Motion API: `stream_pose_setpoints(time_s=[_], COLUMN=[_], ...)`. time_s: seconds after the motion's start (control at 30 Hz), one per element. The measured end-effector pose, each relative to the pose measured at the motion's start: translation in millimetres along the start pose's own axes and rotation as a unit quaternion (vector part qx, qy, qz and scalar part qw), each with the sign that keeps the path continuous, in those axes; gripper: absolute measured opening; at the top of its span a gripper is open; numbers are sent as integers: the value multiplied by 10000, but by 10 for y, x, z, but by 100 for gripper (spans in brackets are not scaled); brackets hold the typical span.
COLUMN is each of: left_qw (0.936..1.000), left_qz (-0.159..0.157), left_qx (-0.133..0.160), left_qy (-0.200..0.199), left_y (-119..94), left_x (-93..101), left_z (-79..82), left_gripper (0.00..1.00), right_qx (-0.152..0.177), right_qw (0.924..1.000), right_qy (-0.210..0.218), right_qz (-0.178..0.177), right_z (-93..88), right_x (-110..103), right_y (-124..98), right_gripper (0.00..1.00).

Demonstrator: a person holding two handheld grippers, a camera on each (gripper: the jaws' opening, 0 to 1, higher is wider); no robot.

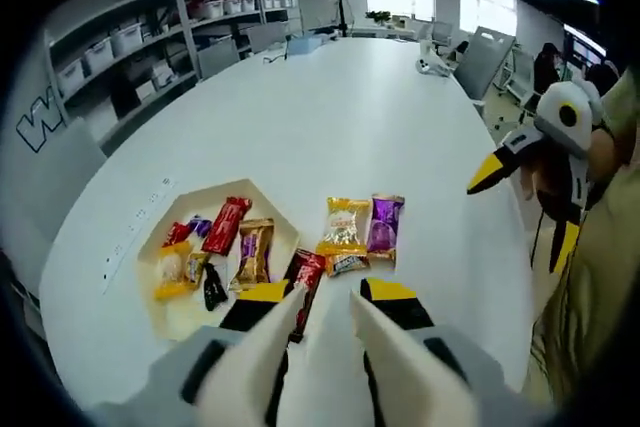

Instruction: Place the target food into the container with the food tongs after gripping and lifting it, then release it inside without dropping or visibly crushing the food.

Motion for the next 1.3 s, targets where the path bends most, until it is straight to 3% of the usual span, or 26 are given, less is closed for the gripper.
stream_pose_setpoints(time_s=[0.27,0.5,1.0,1.3], left_qw=[9999,9999,9994,9990], left_qz=[-12,-23,-265,-372], left_qx=[-102,-99,-46,19], left_qy=[-48,-43,198,258], left_y=[-88,-135,-35,62], left_x=[20,127,398,437], left_z=[-216,-249,-99,25], left_gripper=[25,25,26,26], right_qx=[13,0,3,14], right_qw=[10000,10000,10000,10000], right_qy=[-43,-60,-54,-18], right_qz=[7,29,45,28], right_z=[15,16,6,-9], right_x=[-17,-43,-53,-25], right_y=[7,33,33,17], right_gripper=[72,72,72,72])
Point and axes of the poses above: the point that each gripper's makers call its tool centre point, and the gripper's own axes: y roughly forward along the fingers, x roughly to its right, z roughly out of its top, the point moved 1 cm from there along -y, roughly backward along the fingers, and after that the axes turned 4 degrees about y, right-handed, at the moved point
